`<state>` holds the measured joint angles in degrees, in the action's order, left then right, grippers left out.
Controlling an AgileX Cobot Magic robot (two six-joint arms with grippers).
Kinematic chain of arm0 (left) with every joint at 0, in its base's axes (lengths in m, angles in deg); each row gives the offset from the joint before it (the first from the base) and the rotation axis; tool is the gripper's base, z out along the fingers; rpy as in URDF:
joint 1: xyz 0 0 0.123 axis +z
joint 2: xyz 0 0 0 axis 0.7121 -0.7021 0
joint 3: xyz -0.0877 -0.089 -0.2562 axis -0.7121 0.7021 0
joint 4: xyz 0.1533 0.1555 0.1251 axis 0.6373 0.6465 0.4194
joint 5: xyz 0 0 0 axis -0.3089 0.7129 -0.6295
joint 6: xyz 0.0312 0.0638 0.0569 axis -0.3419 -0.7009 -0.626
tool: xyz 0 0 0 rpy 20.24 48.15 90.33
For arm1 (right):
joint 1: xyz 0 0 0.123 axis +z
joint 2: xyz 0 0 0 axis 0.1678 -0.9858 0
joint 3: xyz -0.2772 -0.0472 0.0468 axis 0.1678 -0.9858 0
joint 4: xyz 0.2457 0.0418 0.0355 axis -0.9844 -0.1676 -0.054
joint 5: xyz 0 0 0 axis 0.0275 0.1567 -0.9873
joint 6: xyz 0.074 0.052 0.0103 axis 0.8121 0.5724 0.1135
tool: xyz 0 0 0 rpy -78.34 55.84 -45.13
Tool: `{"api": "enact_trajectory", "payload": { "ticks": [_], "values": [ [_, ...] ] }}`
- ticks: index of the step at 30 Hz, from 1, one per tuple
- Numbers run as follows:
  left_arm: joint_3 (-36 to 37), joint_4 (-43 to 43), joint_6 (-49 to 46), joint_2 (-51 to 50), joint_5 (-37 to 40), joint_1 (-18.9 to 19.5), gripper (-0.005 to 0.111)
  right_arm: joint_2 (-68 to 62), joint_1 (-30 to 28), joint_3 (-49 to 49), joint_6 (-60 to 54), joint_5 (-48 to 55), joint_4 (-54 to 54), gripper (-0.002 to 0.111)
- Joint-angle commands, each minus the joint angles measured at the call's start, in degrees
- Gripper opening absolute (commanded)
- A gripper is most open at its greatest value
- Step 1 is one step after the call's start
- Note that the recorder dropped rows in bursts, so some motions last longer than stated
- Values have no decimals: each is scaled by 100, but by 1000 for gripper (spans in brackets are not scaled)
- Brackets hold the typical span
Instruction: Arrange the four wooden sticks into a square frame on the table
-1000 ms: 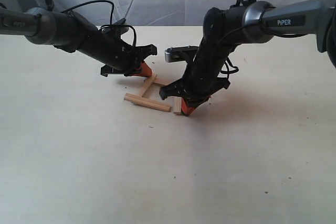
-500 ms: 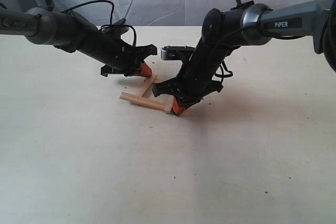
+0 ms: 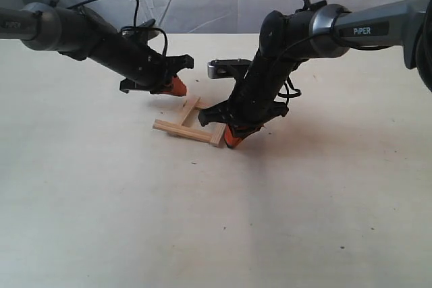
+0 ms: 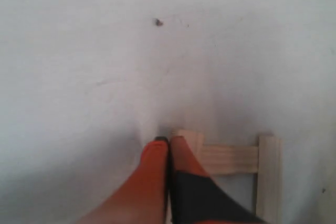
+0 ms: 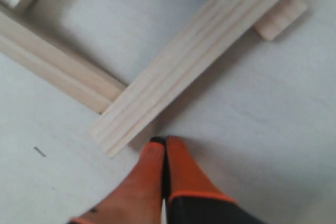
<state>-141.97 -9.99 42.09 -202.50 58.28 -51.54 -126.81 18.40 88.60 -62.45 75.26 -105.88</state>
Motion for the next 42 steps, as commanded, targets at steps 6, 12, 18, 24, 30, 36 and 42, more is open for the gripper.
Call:
{"api": "enact_trajectory", "payload": {
  "ticks": [6, 12, 18, 24, 30, 36, 42],
  "values": [
    [94, 1613, 698, 856, 1027, 663, 0, 22, -4, -10, 67, 58, 351, -1],
    [631, 2164, 1074, 1086, 1136, 553, 0, 22, -4, -10, 67, 13, 326, -1],
    [1004, 2164, 1085, 1524, 1127, 466, 0, 22, -4, -10, 67, -37, 302, -1],
    [1359, 2090, 1053, 1835, 948, 187, 0, 12, -4, -10, 67, -48, 285, -1],
    [1599, 1919, 965, 1704, 424, -229, 0, 12, -4, -10, 67, -48, 285, -1],
    [1629, 1667, 965, 1642, -270, -379, 0, 12, -4, -10, 57, -47, 239, -1],
    [1629, 1692, 936, 1577, -1, -379, 0, 12, -4, -10, 68, -47, 214, -1]
  ]
}}
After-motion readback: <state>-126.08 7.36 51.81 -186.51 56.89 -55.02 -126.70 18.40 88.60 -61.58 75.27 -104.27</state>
